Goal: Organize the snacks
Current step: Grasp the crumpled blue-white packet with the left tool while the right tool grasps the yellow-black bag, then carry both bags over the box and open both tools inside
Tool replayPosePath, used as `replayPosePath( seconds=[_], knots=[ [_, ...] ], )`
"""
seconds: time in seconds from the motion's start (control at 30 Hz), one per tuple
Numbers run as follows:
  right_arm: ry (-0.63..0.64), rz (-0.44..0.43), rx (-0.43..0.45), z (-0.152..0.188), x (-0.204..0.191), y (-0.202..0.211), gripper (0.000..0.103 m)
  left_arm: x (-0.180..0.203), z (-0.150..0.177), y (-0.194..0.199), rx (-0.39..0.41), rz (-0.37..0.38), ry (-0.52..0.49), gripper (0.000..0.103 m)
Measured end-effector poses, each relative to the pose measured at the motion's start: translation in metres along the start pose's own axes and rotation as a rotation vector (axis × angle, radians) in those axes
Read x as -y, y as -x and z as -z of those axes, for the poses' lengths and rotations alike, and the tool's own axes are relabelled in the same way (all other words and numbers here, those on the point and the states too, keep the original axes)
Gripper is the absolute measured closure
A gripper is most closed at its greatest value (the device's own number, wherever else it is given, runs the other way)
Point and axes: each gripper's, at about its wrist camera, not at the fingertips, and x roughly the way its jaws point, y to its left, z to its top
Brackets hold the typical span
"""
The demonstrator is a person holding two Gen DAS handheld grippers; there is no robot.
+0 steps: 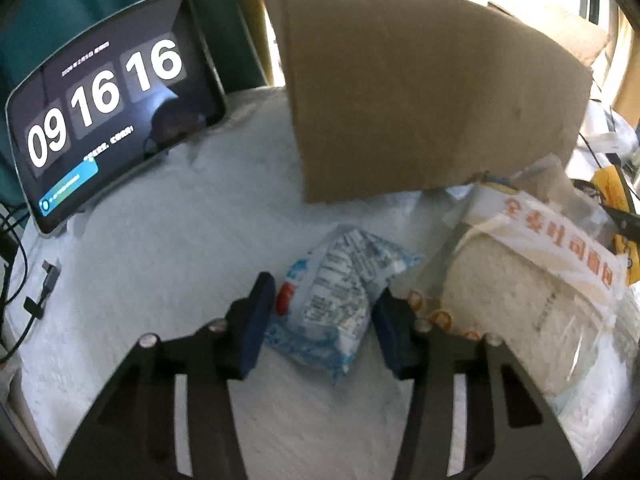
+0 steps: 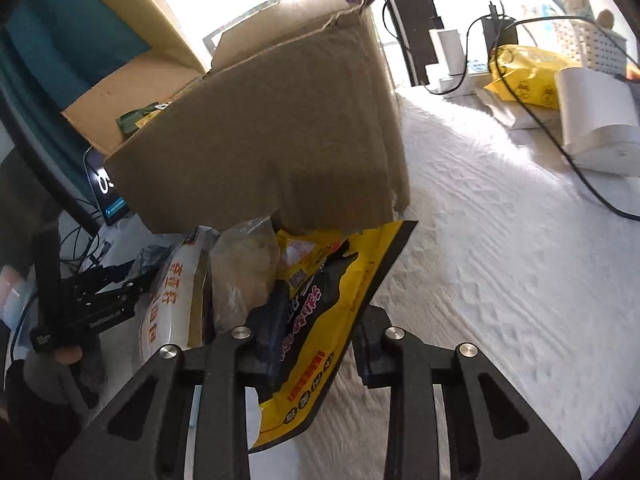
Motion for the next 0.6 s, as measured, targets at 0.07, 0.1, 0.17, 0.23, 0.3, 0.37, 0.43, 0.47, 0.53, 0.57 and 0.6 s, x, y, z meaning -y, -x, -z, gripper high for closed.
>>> replayPosePath(
  seconds=[0.07, 0.1, 0.17, 0.23, 0.3, 0.37, 0.43, 0.47, 0.53, 0.57, 0.6],
  knots=[
    [-0.002, 0.006, 0.006, 0.002, 0.001, 0.008, 0.076, 0.001, 0.003, 0.005, 0.006, 0.002, -0.001, 0.057],
    [0.004, 0.017, 0.018, 0.004, 0.0, 0.015, 0.077, 0.001, 0.005, 0.008, 0.01, 0.006, -0.002, 0.058],
    [0.022, 0.047, 0.041, 0.006, -0.004, 0.026, 0.078, 0.001, 0.01, 0.016, 0.021, 0.018, 0.007, 0.058],
    [0.039, 0.061, 0.067, 0.008, -0.004, 0.041, 0.078, 0.0, 0.014, 0.024, 0.029, 0.03, 0.014, 0.059],
    [0.056, 0.08, 0.086, 0.01, -0.004, 0.055, 0.078, 0.001, 0.018, 0.032, 0.045, 0.038, 0.012, 0.059],
    [0.068, 0.102, 0.1, 0.013, -0.004, 0.068, 0.078, 0.002, 0.022, 0.042, 0.062, 0.041, 0.012, 0.059],
    [0.079, 0.119, 0.12, 0.015, -0.006, 0.08, 0.078, 0.001, 0.032, 0.055, 0.077, 0.054, 0.024, 0.059],
    [0.084, 0.128, 0.13, 0.015, -0.006, 0.086, 0.078, 0.003, 0.034, 0.062, 0.084, 0.061, 0.032, 0.059],
    [0.091, 0.141, 0.16, 0.015, -0.008, 0.102, 0.078, 0.003, 0.04, 0.082, 0.105, 0.072, 0.039, 0.059],
    [0.092, 0.142, 0.174, 0.015, -0.008, 0.109, 0.078, 0.006, 0.041, 0.089, 0.116, 0.072, 0.038, 0.059],
    [0.094, 0.144, 0.19, 0.015, -0.011, 0.117, 0.078, 0.007, 0.041, 0.095, 0.127, 0.073, 0.035, 0.059]
  ],
)
